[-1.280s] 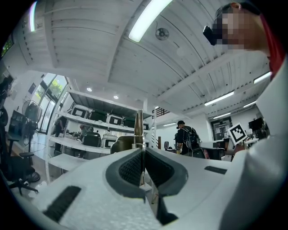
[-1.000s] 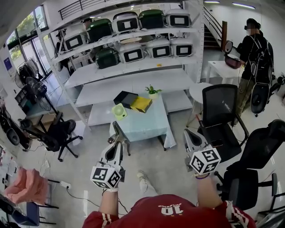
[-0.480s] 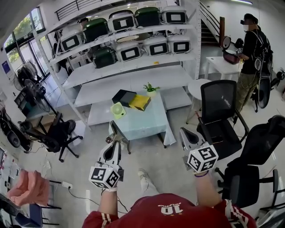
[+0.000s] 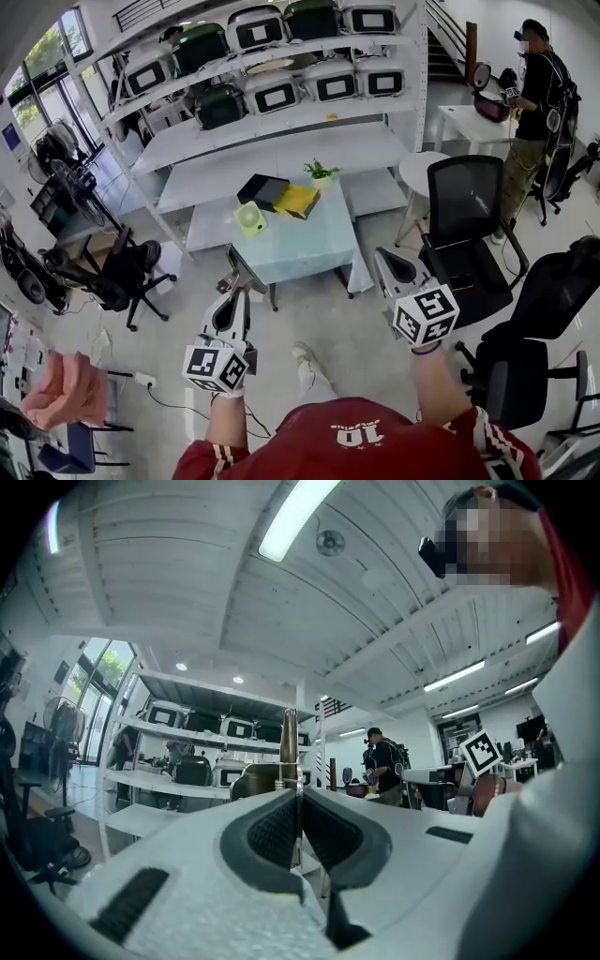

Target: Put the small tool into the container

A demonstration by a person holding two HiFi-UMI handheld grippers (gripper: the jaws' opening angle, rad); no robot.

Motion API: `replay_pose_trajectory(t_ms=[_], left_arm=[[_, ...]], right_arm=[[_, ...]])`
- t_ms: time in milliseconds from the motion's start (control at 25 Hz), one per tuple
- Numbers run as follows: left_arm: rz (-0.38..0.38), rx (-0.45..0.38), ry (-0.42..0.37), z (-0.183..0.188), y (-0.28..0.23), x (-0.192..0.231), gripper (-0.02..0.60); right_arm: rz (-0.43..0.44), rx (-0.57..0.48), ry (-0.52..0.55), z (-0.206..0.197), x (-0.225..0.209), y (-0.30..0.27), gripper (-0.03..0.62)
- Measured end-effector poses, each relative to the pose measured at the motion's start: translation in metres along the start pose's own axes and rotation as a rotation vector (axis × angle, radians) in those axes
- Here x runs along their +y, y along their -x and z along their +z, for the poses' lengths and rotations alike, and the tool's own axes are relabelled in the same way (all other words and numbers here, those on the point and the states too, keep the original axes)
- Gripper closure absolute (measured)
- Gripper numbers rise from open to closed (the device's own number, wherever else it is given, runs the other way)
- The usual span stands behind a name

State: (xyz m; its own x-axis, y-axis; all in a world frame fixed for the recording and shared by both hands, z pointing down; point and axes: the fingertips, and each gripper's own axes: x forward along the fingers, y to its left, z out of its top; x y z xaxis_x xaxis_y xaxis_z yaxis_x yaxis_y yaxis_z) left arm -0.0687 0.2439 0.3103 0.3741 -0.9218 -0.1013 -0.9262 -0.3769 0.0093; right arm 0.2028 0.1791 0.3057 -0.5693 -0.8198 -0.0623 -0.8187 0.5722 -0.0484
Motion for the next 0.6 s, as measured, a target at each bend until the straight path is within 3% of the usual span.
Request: replay_pose_trajectory(t_ms=[600], left_arm=[[0.023, 0.009, 0.023, -0.025, -0.028, 0.049, 0.58]], right_arm=[[0.041, 0.051, -0.028, -0.029, 0.004, -0.06, 0.589]])
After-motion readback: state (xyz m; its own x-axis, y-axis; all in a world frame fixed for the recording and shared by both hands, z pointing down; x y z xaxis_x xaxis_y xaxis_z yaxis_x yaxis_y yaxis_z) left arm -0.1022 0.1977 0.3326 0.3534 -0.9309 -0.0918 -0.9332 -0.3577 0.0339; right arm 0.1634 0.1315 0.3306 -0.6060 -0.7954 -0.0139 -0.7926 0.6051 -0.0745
